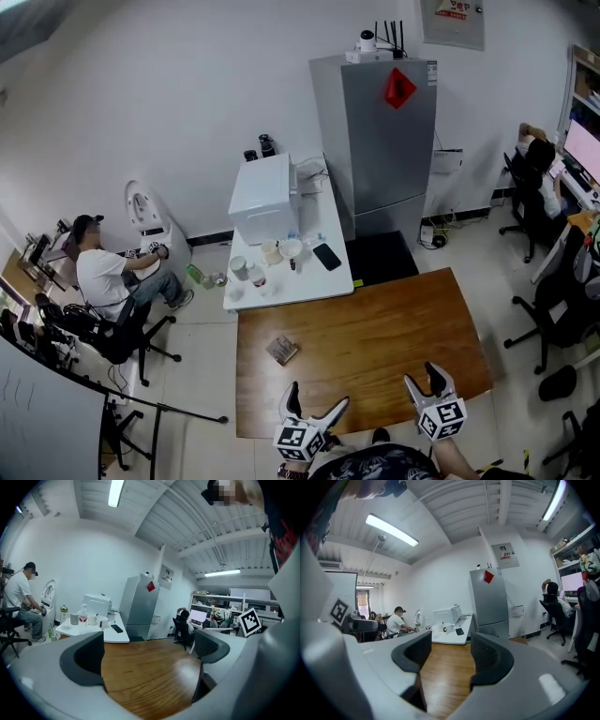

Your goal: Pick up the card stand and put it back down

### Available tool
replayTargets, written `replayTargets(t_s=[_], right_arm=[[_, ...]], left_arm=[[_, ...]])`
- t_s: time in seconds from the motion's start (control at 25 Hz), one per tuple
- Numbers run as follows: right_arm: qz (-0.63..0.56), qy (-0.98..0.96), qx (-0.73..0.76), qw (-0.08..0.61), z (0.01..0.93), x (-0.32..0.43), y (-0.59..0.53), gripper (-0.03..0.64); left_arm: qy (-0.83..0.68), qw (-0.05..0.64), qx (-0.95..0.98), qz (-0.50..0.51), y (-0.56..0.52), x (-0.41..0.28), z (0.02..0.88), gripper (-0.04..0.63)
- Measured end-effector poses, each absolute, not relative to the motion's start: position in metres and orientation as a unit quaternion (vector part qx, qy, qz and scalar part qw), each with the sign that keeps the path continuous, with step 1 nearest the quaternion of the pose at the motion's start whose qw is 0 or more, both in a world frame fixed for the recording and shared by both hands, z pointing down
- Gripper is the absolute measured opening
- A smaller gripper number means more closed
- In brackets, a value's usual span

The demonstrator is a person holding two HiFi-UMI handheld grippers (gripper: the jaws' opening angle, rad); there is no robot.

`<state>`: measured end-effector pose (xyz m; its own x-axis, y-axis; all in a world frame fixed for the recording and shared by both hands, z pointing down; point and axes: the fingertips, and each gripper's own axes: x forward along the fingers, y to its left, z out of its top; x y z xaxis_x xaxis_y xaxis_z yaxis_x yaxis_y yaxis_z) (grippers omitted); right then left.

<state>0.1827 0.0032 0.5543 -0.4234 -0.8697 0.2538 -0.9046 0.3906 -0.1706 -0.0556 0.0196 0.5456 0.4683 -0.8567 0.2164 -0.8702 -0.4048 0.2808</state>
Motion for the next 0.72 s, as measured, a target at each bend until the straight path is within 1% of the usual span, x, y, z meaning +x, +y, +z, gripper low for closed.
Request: replayTargets(t_s=[0.16,0.2,0.24,0.28,0.32,0.4,0.56,0.68,0.72], right_arm=[[0.139,-0.831,0.537,0.035,0.537,0.187,-0.003,0.249],[0.136,-0.832,0.537,0.032,0.534,0.187,-0.003,0.247],[0.134,-0.832,0.537,0.029,0.531,0.187,-0.003,0.247],[0.133,-0.833,0.536,0.025,0.528,0.187,-0.002,0.247],[0.133,-0.834,0.536,0.021,0.526,0.187,-0.002,0.247],[0.133,-0.835,0.534,0.014,0.523,0.186,-0.001,0.247],[0.134,-0.836,0.531,0.012,0.52,0.182,-0.003,0.247],[0.133,-0.837,0.53,0.015,0.52,0.179,-0.002,0.247],[0.13,-0.836,0.532,0.018,0.52,0.178,0.0,0.229]], left_arm=[[-0.515,0.183,0.837,0.016,0.017,-0.053,0.545,0.578],[-0.512,0.182,0.839,0.013,0.019,-0.051,0.543,0.565],[-0.509,0.181,0.842,0.011,0.02,-0.049,0.542,0.514],[-0.505,0.179,0.844,0.009,0.021,-0.047,0.541,0.494],[-0.501,0.179,0.847,0.008,0.023,-0.045,0.54,0.494],[-0.495,0.183,0.849,0.005,0.026,-0.043,0.54,0.467],[-0.487,0.189,0.853,-0.004,0.024,-0.043,0.541,0.438],[-0.48,0.195,0.855,-0.02,0.026,-0.041,0.537,0.436],[-0.477,0.197,0.856,-0.027,0.027,-0.041,0.534,0.439]])
